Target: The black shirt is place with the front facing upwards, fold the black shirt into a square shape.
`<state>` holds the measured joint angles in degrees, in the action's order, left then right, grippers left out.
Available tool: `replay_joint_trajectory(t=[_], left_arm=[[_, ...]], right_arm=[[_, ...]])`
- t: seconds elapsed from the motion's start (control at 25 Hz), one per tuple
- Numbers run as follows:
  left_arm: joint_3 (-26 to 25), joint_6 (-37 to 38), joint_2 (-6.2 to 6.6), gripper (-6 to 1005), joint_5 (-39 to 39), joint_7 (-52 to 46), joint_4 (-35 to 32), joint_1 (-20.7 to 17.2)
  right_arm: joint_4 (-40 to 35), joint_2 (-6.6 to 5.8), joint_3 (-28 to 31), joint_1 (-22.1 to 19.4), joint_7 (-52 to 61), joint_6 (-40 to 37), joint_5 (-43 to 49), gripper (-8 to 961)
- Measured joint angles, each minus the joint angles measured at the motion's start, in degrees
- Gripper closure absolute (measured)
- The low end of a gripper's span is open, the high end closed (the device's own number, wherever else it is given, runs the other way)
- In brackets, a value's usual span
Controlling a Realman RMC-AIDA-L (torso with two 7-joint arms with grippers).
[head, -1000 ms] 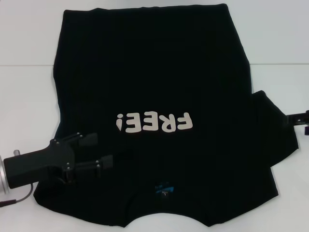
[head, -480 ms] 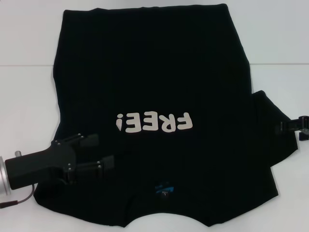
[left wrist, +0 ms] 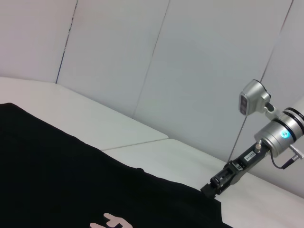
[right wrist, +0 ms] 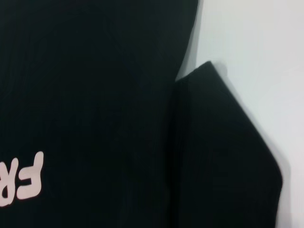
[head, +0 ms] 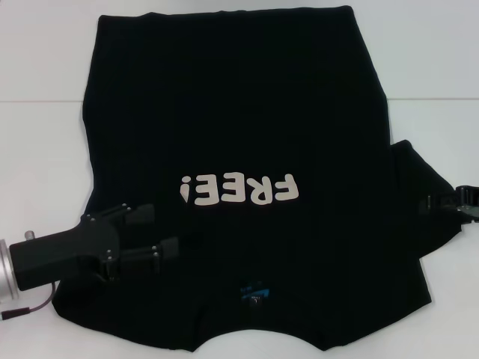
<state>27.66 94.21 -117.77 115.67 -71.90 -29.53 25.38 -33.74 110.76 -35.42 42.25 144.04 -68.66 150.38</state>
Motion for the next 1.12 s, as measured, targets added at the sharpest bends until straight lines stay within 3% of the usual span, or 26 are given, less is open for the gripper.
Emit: replay_joint_trajectory(t=[0.72,0.92,1.12], left_arm=[[-0.07,-0.09,0.0,89,-0.36,0.01,-0.03,0.11],[-0.07,-0.09,0.0,88,-0.36,0.01,-0.01,0.11],[-0.07,-0.09,0.0,88,-0.36,0.0,-0.06,0.11]], right_arm=[[-0.13,0.15,-0.85,-0.28,-0.26,0.52,0.14,195],[-0.05,0.24,-1.01,-0.12,-0.27,0.7,0.15,439],[-0.03,0.24,-1.01,-0.06,-0.23,0.73,0.19,614]])
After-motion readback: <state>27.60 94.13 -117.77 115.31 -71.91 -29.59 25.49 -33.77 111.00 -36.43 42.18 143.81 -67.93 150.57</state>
